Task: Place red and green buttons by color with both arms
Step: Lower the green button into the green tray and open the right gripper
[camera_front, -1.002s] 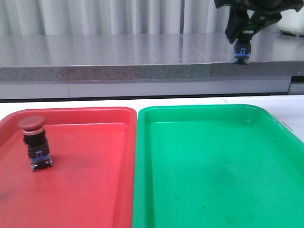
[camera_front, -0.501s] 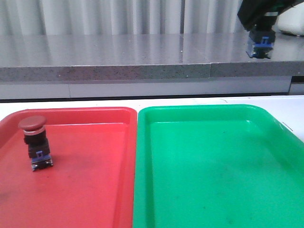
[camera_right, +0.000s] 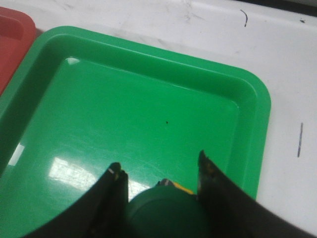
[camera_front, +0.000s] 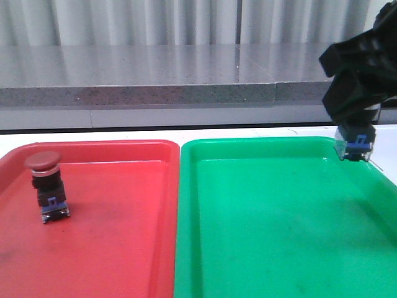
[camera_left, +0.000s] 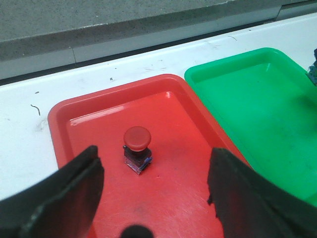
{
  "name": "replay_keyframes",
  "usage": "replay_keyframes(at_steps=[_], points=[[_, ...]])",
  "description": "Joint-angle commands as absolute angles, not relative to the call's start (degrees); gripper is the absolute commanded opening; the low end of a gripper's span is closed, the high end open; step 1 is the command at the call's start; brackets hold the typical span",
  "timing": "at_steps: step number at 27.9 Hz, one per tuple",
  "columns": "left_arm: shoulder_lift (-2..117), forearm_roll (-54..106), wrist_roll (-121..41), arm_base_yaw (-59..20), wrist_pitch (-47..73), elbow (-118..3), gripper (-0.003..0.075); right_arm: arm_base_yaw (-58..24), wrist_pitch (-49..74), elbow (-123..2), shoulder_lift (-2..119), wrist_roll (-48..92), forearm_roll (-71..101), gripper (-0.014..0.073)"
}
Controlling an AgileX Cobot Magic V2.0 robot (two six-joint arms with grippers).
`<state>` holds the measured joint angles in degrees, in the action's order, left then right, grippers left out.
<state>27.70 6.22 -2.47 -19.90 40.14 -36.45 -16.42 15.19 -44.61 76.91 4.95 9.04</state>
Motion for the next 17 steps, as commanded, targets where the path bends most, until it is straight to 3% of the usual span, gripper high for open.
replay_keyframes(at_steps=[1,17], points=[[27.94,6.98,-2.07,-20.43,36.21,-38.02,0.0438,-16.39,8.45,-45.85,78.33,5.65,9.65,0.0248],[27.94,6.98,-2.07,-20.43,36.21,-38.02,0.0438,-19.73,3.08,-45.85,86.97,5.71,9.83,0.0248]])
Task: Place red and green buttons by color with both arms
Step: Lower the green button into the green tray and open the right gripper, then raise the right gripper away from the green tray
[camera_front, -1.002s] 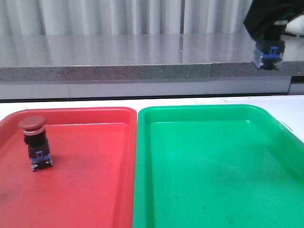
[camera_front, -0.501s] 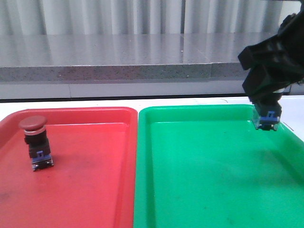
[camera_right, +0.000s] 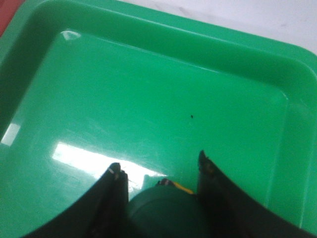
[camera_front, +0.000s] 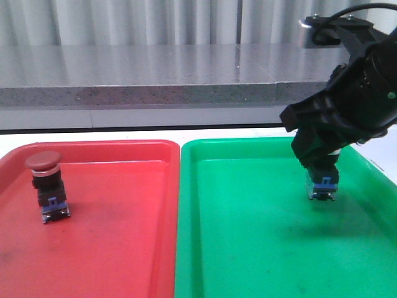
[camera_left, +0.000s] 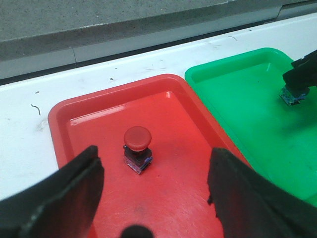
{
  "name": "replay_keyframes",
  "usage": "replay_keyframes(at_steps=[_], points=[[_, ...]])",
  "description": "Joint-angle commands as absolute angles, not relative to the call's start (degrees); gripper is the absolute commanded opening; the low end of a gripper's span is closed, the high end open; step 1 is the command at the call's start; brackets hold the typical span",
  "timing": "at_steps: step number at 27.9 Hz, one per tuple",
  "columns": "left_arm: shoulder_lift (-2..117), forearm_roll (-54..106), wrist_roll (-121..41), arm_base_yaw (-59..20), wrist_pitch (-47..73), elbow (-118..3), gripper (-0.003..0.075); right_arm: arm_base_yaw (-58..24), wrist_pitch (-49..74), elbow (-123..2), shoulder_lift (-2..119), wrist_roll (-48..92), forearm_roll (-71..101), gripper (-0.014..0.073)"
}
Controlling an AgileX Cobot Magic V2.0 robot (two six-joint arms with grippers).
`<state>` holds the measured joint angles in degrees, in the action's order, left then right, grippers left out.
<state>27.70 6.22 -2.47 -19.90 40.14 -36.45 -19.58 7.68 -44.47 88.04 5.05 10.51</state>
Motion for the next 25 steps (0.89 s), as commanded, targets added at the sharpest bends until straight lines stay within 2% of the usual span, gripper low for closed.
replay_keyframes(at_steps=[1,7,16,20,25], points=[[27.94,6.98,-2.07,-20.43,36.21,-38.02,0.0438,-19.73,2.86,-45.85,87.22,5.71,9.83,0.0248],[27.94,6.98,-2.07,-20.43,36.21,-38.02,0.0438,-19.73,2.72,-45.85,89.0,5.71,9.83,0.0274],[27.94,6.98,-2.07,-20.43,36.21,-38.02,0.0438,-19.73,3.7,-46.23,88.54,5.71,9.83,0.0493],[27.94,6.98,-2.07,-20.43,36.21,-38.02,0.0438,-19.73,10.45,-48.42,85.01,5.71,9.78,0.0506],[27.94,6.98,-2.07,-20.43,36.21,-38.02,0.0438,-19.68,25.03,-53.02,76.57,5.71,6.39,0.0502]])
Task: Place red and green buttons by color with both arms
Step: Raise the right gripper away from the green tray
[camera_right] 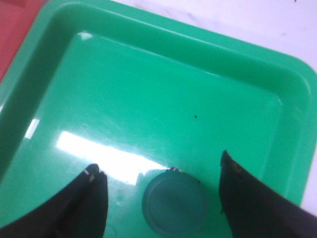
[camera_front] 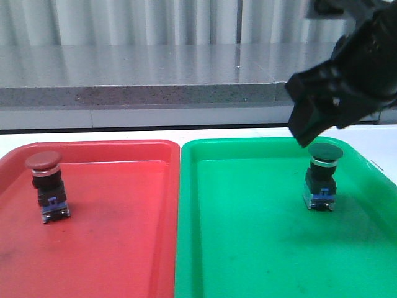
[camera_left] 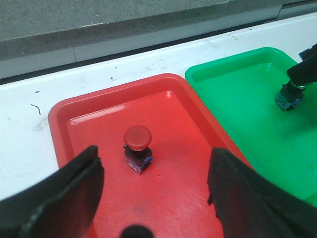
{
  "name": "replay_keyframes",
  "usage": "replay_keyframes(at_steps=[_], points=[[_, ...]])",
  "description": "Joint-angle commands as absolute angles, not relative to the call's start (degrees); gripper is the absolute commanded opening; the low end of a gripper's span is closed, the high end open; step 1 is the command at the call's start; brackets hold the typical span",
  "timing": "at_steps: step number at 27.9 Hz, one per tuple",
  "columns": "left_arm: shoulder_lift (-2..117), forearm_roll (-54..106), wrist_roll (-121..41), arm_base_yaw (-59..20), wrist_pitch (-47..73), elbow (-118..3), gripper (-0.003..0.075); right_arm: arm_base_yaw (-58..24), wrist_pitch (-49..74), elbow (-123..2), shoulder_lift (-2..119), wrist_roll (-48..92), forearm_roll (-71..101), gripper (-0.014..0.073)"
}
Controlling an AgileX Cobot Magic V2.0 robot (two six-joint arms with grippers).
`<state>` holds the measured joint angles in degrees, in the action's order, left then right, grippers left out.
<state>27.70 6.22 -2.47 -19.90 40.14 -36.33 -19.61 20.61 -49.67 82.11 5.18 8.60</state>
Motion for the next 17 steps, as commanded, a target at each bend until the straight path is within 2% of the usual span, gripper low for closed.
replay_keyframes(at_steps=[1,17], points=[[27.94,6.98,-2.07,-20.43,36.21,-38.02,0.0438,-19.68,27.67,-53.65,74.81,5.71,5.78,0.0502],[27.94,6.98,-2.07,-20.43,36.21,-38.02,0.0438,-19.68,43.91,-53.44,51.7,5.71,4.38,0.0502]])
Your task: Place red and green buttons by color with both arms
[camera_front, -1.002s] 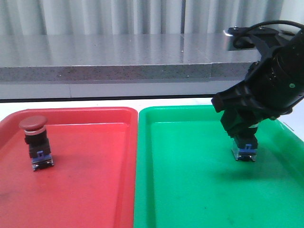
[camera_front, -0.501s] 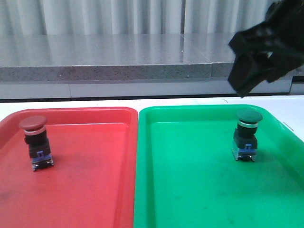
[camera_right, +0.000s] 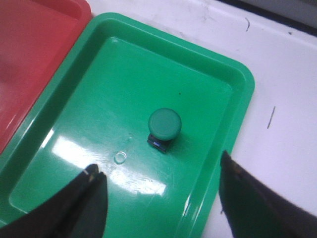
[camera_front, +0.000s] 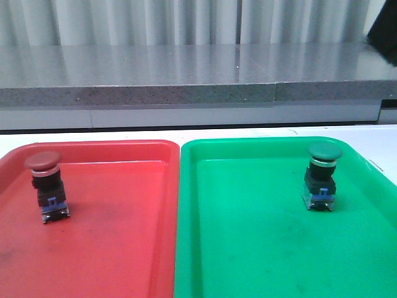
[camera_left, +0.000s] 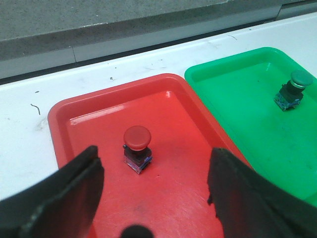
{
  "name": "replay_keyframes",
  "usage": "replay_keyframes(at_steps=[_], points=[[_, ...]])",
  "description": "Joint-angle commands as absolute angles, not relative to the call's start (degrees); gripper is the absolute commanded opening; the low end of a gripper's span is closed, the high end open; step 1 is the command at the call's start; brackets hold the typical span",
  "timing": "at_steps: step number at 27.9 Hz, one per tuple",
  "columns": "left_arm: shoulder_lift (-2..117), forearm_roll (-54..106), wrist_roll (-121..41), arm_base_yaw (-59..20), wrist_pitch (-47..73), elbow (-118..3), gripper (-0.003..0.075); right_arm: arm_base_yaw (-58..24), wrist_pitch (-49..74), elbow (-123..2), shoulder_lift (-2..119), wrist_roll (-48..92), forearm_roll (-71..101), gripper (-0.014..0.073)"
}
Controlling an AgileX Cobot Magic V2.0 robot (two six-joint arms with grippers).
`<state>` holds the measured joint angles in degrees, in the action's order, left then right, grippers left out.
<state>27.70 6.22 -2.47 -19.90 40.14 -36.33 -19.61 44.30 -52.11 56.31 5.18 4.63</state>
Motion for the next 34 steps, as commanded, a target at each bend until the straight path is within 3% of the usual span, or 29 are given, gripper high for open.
replay_keyframes(at_steps=[1,10,12,14,15,19,28,32,34], points=[[27.94,6.98,-2.07,-20.43,36.21,-38.02,0.0438,-19.68,44.36,-53.19,50.22,5.68,4.38,0.0502],[27.94,6.98,-2.07,-20.43,36.21,-38.02,0.0438,-19.68,46.31,-47.1,35.36,5.65,4.36,0.0497],[27.94,6.98,-2.07,-20.43,36.21,-38.02,0.0438,-19.68,46.37,-45.86,32.9,5.65,4.36,0.0447],[27.94,6.98,-2.07,-20.43,36.21,-38.02,0.0438,-19.68,46.54,-44.91,30.72,5.65,4.36,0.0305],[27.94,6.98,-2.07,-20.43,36.21,-38.02,0.0438,-19.68,46.85,-44.72,29.72,5.65,4.36,0.0193],[27.94,6.98,-2.07,-20.43,35.77,-38.02,0.0428,-19.68,47.14,-44.61,28.58,5.65,4.36,-0.0085],[28.05,6.98,-2.07,-20.43,35.77,-38.02,0.0092,-19.68,47.24,-44.61,28.58,5.6,4.36,-0.0108],[28.05,6.98,-2.07,-20.43,35.77,-38.02,-0.001,-19.68,47.24,-44.61,28.58,5.6,4.36,-0.0108],[28.05,6.98,-2.07,-20.43,35.77,-38.02,-0.002,-19.68,47.24,-44.61,28.58,5.6,4.36,-0.0108]])
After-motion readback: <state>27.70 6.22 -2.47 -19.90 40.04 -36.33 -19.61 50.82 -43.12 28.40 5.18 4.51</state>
